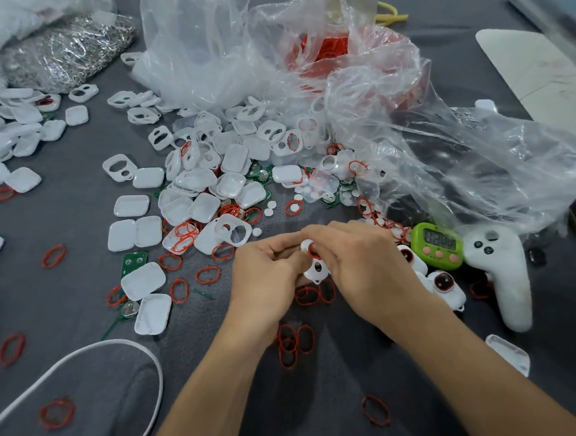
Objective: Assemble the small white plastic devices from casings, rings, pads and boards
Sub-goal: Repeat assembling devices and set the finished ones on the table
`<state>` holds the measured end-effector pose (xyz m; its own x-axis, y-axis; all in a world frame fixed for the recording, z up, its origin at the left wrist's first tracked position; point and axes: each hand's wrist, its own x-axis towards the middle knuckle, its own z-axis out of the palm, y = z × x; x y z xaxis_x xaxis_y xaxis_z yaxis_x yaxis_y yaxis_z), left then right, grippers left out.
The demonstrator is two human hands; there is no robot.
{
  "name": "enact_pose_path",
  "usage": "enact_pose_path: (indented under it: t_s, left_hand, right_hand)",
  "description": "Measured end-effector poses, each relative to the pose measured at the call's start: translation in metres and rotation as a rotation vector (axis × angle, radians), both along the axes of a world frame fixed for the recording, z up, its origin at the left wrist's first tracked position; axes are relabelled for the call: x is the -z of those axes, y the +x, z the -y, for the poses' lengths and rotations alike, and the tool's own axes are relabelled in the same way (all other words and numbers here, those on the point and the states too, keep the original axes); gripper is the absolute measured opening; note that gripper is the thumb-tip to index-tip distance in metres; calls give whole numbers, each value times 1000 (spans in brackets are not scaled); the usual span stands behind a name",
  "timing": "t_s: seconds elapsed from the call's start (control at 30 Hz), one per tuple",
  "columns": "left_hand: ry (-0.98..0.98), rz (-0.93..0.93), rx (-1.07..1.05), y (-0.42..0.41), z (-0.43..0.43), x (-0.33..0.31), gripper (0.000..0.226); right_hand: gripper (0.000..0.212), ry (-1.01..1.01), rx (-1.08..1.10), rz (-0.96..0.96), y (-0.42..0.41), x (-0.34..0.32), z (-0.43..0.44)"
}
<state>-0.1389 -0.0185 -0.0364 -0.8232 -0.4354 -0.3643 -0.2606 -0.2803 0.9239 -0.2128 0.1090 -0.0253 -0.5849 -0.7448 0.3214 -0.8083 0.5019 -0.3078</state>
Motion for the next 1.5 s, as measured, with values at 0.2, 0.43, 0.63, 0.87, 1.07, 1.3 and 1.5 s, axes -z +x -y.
enact_pose_path:
  t_s: [0.2, 0.43, 0.63, 0.87, 1.07, 1.3, 1.5]
  left_hand:
    - [55, -44, 74, 1, 11, -8, 45]
    - [-108, -118, 237, 5, 18, -9, 38]
    - [264, -99, 135, 5, 10, -4, 37]
    - [416, -126, 211, 10, 16, -3, 34]
    - [386, -136, 299, 12, 22, -4, 36]
    - [330, -151, 353, 18, 26, 3, 37]
    - [257, -102, 238, 9, 18, 2, 33]
  right_hand:
    - [27, -41, -32, -29, 0, 1, 0]
    - [21, -161, -17, -21, 5, 0, -1]
    - [11, -589, 263, 660, 1, -5, 3]
    - [18, -735, 134, 1428, -3, -6, -22]
    - [26, -683, 135, 1391, -1, -16, -20]
    - [22, -706, 168, 1299, 6, -17, -13]
    - [25, -713, 375, 1138, 10, -3, -7]
